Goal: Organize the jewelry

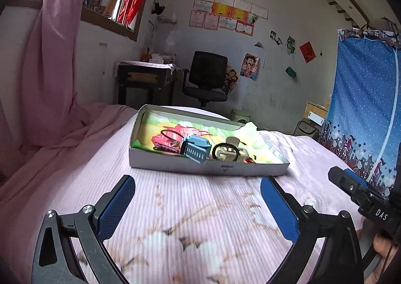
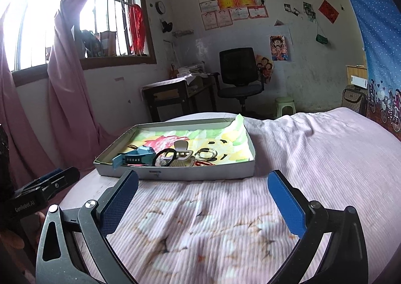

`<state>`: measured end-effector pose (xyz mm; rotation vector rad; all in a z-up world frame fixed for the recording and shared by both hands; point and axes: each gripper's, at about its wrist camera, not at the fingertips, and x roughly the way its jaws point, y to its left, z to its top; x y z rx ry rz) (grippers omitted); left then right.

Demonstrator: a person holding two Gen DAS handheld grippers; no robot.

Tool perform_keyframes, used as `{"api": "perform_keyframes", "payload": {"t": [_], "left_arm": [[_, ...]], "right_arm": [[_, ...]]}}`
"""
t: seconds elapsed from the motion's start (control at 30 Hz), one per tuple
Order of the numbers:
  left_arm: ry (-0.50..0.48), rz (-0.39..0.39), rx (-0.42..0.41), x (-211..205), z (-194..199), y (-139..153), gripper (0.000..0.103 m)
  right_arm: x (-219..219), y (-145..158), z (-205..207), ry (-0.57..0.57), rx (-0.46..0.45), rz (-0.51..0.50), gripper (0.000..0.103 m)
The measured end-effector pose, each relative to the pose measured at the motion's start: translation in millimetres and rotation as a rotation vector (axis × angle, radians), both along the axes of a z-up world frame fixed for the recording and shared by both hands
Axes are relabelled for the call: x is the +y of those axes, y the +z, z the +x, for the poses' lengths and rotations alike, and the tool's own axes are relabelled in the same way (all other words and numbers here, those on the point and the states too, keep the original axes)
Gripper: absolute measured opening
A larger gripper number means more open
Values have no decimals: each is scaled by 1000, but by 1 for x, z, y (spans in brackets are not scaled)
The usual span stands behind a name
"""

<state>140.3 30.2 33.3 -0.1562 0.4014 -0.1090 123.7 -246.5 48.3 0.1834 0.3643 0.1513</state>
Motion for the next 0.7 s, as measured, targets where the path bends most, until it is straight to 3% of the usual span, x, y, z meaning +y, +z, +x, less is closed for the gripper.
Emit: {"api": "perform_keyframes", "payload": {"t": [0.3,0.5,0.7], "left_arm": [[25,3,9,2,-29,-7,101],[64,26,-59,-2,-51,-9,101],[59,55,-72,-8,-59,-16,101]], "right_arm": [[-2,-7,-29,-4,0,4,102],[-1,-17,-45,9,31,6,102],[1,-29,-59,0,32,4,102]]}}
